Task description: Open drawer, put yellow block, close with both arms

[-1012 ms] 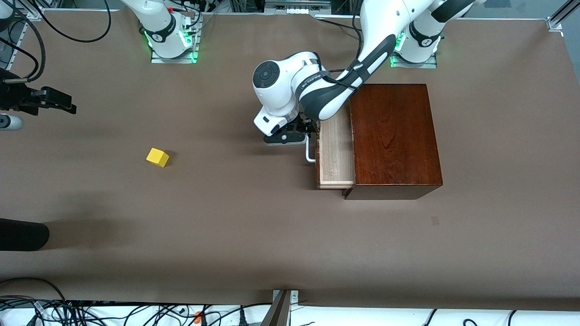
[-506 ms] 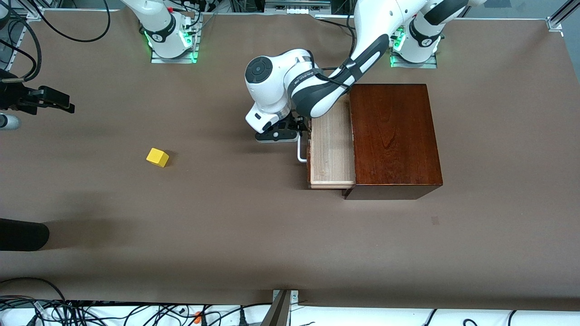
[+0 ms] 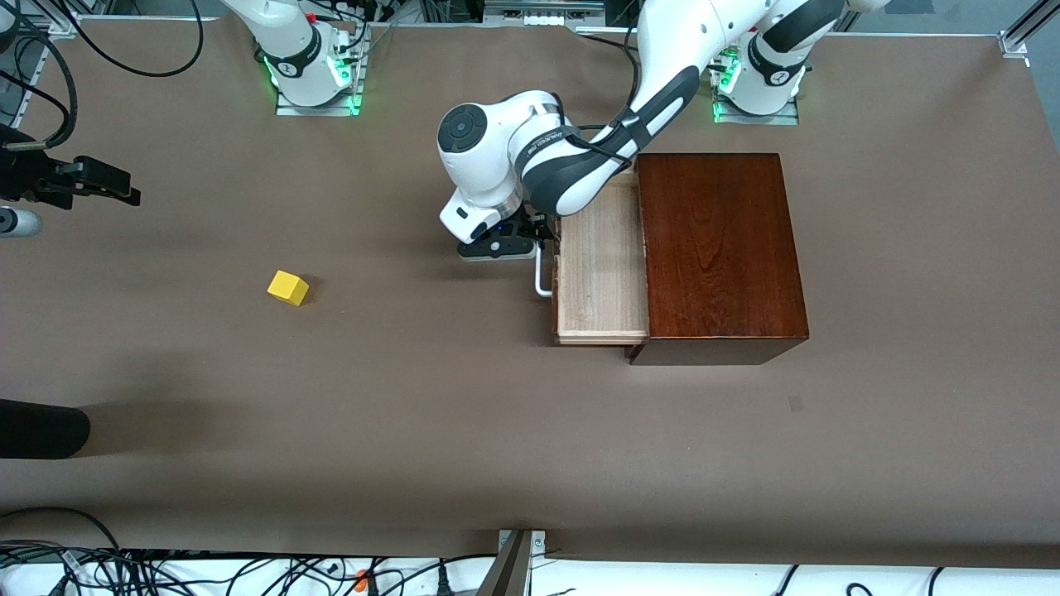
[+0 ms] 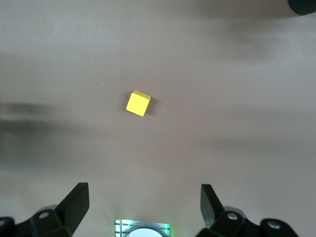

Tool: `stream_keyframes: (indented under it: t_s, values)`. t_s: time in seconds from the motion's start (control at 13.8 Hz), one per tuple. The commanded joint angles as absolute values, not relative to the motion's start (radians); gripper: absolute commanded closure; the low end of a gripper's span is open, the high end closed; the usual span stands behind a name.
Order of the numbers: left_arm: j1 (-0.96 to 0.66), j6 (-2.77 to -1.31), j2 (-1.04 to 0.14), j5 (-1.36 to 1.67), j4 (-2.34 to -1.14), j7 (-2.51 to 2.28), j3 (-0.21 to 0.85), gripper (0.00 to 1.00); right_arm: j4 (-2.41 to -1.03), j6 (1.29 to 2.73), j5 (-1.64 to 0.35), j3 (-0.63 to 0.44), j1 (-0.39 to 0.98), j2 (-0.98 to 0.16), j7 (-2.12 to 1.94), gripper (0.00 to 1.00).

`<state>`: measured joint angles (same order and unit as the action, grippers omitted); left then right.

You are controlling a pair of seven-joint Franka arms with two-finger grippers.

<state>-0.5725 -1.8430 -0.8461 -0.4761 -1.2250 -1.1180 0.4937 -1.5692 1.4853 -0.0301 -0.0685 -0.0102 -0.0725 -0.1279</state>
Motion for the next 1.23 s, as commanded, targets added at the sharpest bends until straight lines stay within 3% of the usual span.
stream_keyframes:
  t_s: [0.0, 0.22, 0.51, 0.8, 1.01, 1.16]
  values:
    - [-0.609, -1.878, -0.899, -0.486, -1.128, -1.140, 0.505, 0.00, -1.543, 1.456, -0.038, -0.066, -0.017, -0.083, -0.138, 0.00]
    - [-0.595, -1.868, -0.868, -0.482, -1.129, -1.137, 0.508, 0.00, -1.545, 1.407, -0.041, -0.069, -0.020, -0.083, -0.140, 0.00]
    - [-0.430, -1.795, -0.686, -0.387, -1.219, -1.064, 0.604, 0.00, -1.548, 1.381, -0.034, -0.075, -0.025, -0.103, -0.144, 0.00]
    - [0.051, -1.760, -0.424, -0.241, -1.475, -0.867, 0.881, 0.00, -1.526, 1.381, -0.072, -0.074, -0.020, -0.162, -0.123, 0.00]
    - [0.413, -1.682, -0.387, -0.238, -1.529, -0.773, 1.125, 0.00, -1.529, 1.449, -0.026, -0.061, 0.004, -0.173, -0.112, 0.00]
    - [0.575, -1.651, -0.387, -0.238, -1.525, -0.707, 1.198, 0.00, -1.542, 1.515, 0.063, -0.061, 0.054, -0.198, -0.046, 0.00]
